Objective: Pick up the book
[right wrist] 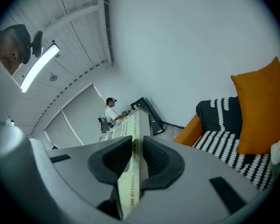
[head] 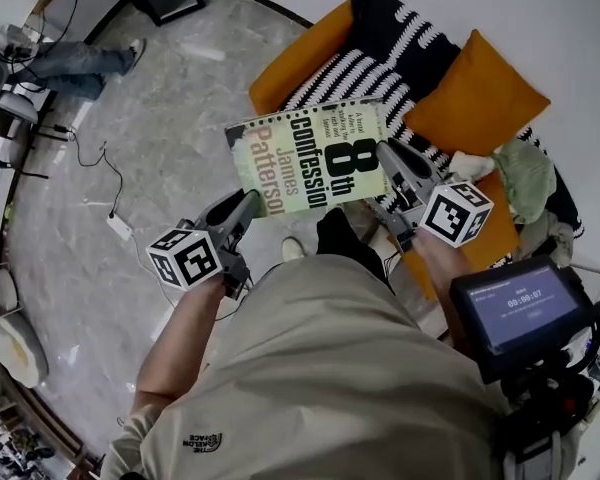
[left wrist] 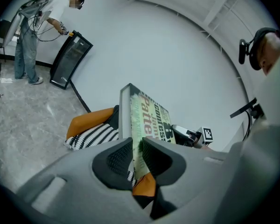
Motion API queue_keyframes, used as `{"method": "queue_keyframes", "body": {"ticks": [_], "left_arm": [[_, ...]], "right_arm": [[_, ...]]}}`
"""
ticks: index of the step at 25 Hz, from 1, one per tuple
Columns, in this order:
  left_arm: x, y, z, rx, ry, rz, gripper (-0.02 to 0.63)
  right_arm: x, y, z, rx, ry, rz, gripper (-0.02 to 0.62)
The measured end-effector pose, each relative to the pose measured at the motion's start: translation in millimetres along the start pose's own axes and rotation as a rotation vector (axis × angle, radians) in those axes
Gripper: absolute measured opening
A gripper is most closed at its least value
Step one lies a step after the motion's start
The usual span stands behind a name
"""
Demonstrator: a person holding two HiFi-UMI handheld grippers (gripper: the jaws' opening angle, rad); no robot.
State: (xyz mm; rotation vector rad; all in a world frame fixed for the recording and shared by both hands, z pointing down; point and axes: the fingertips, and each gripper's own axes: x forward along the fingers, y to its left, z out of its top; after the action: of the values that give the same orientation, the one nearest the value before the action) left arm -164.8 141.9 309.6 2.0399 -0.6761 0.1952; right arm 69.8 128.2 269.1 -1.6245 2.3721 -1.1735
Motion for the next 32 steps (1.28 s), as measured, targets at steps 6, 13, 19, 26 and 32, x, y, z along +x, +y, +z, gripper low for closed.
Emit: {"method": "queue_keyframes", "body": {"ticks": [6, 13, 19, 26, 32], "left_arm": [[-1.9, -0.5, 2.7, 0.001, -0.004, 0.002, 0.069], [-2.3, -1.1, 3.6, 0.004, -0.004, 0.002, 0.069], [-5.0, -1.2, 4.1, 0.003, -0.002, 0.005, 0.069], [-5.3, -1.5, 3.3, -0.001, 0.0, 0.006, 0.068], [-6.4, -0.4, 4.9, -0.002, -0.004, 0.011, 0.069]], "right_arm": [[-0.9, 2.1, -0.3, 0.001, -0.004, 0.005, 0.081], [-1.7, 3.4, 0.9, -0.004, -0.009, 0.007, 0.08], [-0.7, 5.6, 0.4, -0.001, -0.008, 0.009, 0.08], [-0.8, 5.0, 0.0, 0.001, -0.01, 0.008, 0.08], [-0.1, 6.0, -1.2, -0.003, -0.007, 0.012, 0.078]]}}
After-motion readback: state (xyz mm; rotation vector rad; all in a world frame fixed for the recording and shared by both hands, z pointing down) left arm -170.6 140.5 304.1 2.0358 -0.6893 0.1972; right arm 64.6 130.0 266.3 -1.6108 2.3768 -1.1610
